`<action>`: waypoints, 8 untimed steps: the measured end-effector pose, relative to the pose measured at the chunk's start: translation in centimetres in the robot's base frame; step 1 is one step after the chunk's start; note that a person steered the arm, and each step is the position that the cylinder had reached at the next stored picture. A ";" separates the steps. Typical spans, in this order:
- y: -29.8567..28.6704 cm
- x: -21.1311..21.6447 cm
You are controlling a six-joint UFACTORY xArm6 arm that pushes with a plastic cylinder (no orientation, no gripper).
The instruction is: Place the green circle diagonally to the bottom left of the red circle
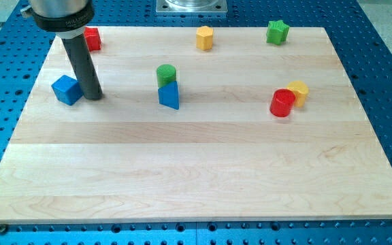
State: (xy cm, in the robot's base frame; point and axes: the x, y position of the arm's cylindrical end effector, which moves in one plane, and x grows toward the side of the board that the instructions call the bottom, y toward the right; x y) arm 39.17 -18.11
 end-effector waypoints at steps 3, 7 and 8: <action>9.3 -7.7; 16.3 -6.9; 12.8 -2.2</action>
State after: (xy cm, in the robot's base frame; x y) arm 37.00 -5.36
